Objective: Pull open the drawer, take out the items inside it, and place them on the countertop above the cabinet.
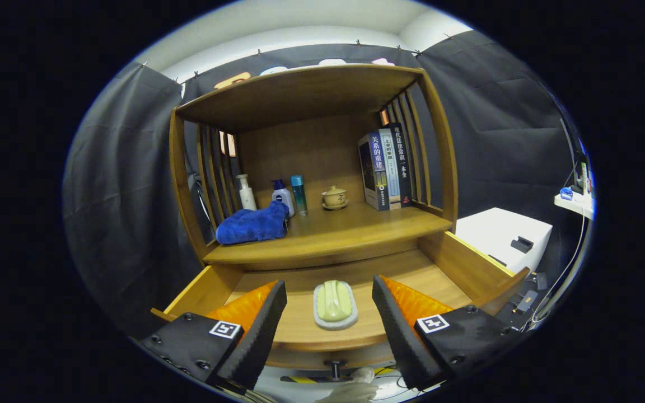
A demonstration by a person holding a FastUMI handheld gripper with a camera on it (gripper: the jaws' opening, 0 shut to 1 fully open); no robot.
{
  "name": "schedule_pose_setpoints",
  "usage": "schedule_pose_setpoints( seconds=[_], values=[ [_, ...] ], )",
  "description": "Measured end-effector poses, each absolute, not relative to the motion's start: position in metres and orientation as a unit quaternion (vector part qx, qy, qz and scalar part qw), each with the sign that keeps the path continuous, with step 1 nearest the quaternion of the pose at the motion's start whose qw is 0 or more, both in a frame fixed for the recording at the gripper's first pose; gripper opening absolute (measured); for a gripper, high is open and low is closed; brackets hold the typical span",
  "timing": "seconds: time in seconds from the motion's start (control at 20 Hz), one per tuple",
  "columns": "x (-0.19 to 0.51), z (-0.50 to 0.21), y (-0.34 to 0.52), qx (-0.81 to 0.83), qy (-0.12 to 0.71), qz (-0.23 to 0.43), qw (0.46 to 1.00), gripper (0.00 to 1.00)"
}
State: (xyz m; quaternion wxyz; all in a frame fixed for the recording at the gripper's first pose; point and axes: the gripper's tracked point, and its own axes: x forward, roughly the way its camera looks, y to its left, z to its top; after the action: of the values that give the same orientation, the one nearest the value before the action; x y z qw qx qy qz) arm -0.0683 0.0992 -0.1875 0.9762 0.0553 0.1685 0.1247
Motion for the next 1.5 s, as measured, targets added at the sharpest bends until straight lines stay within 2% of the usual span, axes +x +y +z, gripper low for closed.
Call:
schedule_pose_setpoints(
  seconds=[0.15, 0.7, 1.05, 1.2, 1.4, 1.5],
  values=[
    [-0.048, -0.188, 0.100, 0.052, 0.200, 0.098, 0.974, 0.99],
    [0.007, -0.234, 0.123, -0.039, 0.366, 0.112, 0.923, 0.99],
    [0.022, -0.271, 0.136, -0.026, 0.467, 0.115, 0.876, 0.99],
    [0.025, -0.288, 0.142, -0.026, 0.499, 0.118, 0.858, 0.90],
    [0.026, -0.307, 0.140, -0.031, 0.524, 0.108, 0.844, 0.74],
    [0.025, -0.315, 0.138, -0.034, 0.536, 0.101, 0.837, 0.72]
  ],
)
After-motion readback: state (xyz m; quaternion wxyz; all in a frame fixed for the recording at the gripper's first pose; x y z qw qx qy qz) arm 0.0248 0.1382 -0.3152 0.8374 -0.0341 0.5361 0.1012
